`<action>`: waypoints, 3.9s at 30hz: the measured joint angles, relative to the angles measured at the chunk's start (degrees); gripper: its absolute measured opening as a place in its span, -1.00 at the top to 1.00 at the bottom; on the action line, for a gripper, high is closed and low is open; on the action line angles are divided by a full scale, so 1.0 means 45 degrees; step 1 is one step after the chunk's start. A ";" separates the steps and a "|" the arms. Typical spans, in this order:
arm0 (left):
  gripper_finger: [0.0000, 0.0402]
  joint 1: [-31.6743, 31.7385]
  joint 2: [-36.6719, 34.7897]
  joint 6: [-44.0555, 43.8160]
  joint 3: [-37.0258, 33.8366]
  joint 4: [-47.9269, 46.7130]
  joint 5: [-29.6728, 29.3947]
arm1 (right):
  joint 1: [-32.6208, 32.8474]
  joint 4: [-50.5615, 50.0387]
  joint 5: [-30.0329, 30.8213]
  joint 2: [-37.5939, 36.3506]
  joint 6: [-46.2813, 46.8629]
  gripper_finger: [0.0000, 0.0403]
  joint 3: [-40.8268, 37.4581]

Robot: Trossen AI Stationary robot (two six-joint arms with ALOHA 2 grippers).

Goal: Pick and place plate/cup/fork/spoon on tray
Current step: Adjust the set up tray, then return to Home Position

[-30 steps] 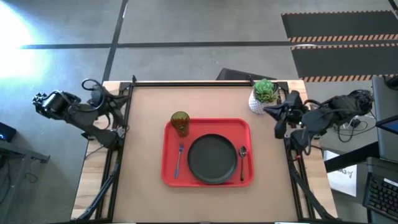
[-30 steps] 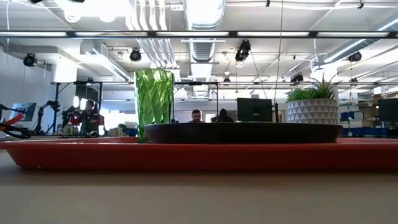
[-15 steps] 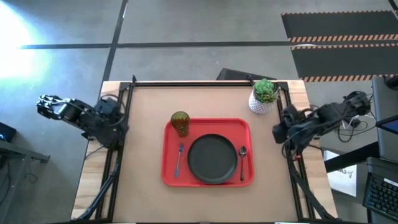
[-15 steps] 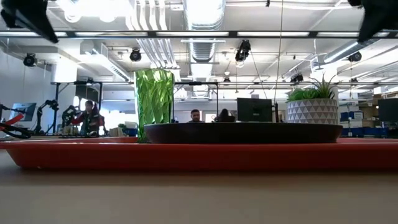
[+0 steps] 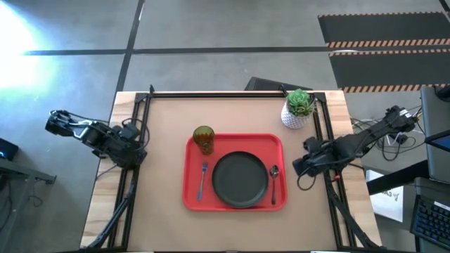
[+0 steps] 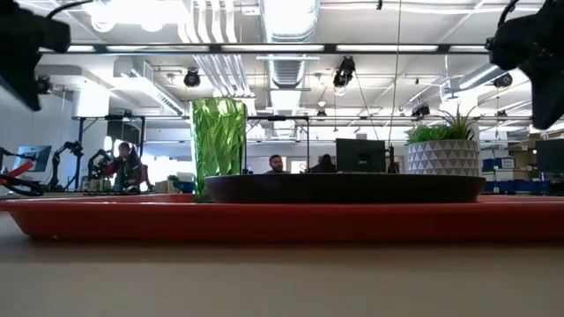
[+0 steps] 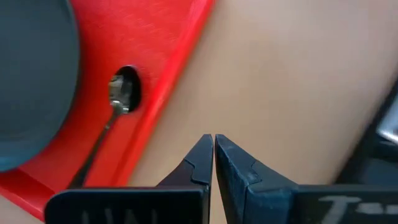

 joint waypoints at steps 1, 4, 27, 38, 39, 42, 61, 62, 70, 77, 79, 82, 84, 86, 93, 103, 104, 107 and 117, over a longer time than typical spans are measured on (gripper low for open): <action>1.00 0.0000 0.0186 -0.0004 0.0165 0.0137 -0.0050 | 0.0003 0.0489 0.0032 0.0193 -0.0057 0.96 -0.0159; 1.00 0.0000 0.0508 0.0125 0.0100 0.0099 -0.0016 | 0.0003 0.1655 0.0231 0.0962 -0.0235 0.96 -0.0492; 1.00 0.0000 0.0770 0.0421 0.0029 0.0128 0.0028 | 0.0027 0.5316 -0.1085 0.5997 -0.0428 0.96 -0.0624; 1.00 0.0000 0.0771 0.0426 0.0028 0.0131 0.0028 | 0.0031 0.6510 -0.0816 0.7220 -0.0361 0.96 -0.0440; 1.00 0.0000 0.0774 0.0426 0.0033 0.0128 0.0028 | 0.0025 0.6611 -0.0680 0.7262 -0.0357 0.96 -0.0440; 1.00 0.0000 0.0774 0.0422 0.0039 0.0131 0.0028 | -0.0043 0.6724 -0.0112 0.7249 -0.0336 0.96 -0.0440; 1.00 -0.0002 0.0779 0.0468 0.0036 0.0131 -0.0071 | -0.1129 0.7054 0.0937 0.6467 -0.1787 0.96 -0.0440; 1.00 -0.0005 0.0809 0.0501 0.0084 0.0122 -0.0166 | -0.1129 0.7281 0.0969 0.6270 -0.1899 0.96 -0.0435; 1.00 -0.0005 0.1478 0.1887 0.1869 0.0625 -0.2103 | -0.1119 0.9210 0.4437 0.3966 -0.6441 0.96 0.0869; 1.00 -0.0010 0.1480 0.4502 0.4138 0.0579 -0.3445 | -0.1115 0.9490 0.5299 0.1082 -1.1468 0.96 0.2264; 1.00 -0.0010 0.1113 0.4819 0.4509 0.0565 -0.3636 | -0.1115 0.9481 0.5291 0.0246 -1.2403 0.96 0.2459; 1.00 -0.0010 0.0385 0.5098 0.4788 0.0507 -0.3858 | -0.1115 0.9475 0.5252 -0.0951 -1.3340 0.96 0.2538; 1.00 -0.0006 -0.0169 0.5136 0.4801 0.0498 -0.4052 | -0.1115 0.9502 0.5198 -0.1670 -1.3734 0.96 0.2484; 1.00 0.0000 -0.0646 0.5181 0.4632 0.0583 -0.4065 | -0.1115 0.9462 0.4886 -0.2311 -1.3908 0.96 0.2293; 1.00 0.0000 -0.1895 0.5867 0.3598 0.1746 -0.4328 | -0.1115 0.9741 0.3971 -0.3866 -1.4202 0.96 0.1468; 1.00 0.0000 -0.2993 0.7092 0.2257 0.3910 -0.4332 | -0.1115 1.4593 0.2217 -0.6059 -1.6740 0.96 -0.1509; 1.00 0.0000 -0.3093 0.7108 0.2106 0.4104 -0.4309 | -0.1115 1.4713 0.2248 -0.6269 -1.6553 0.96 -0.1839; 1.00 0.0000 -0.3456 0.7137 0.1514 0.4687 -0.4162 | -0.1115 1.5334 0.2257 -0.6919 -1.5643 0.96 -0.2922; 1.00 -0.0008 -0.5092 0.8165 -0.1129 0.8986 -0.2778 | -0.1115 2.0715 0.1587 -0.8516 -1.5361 0.96 -0.7157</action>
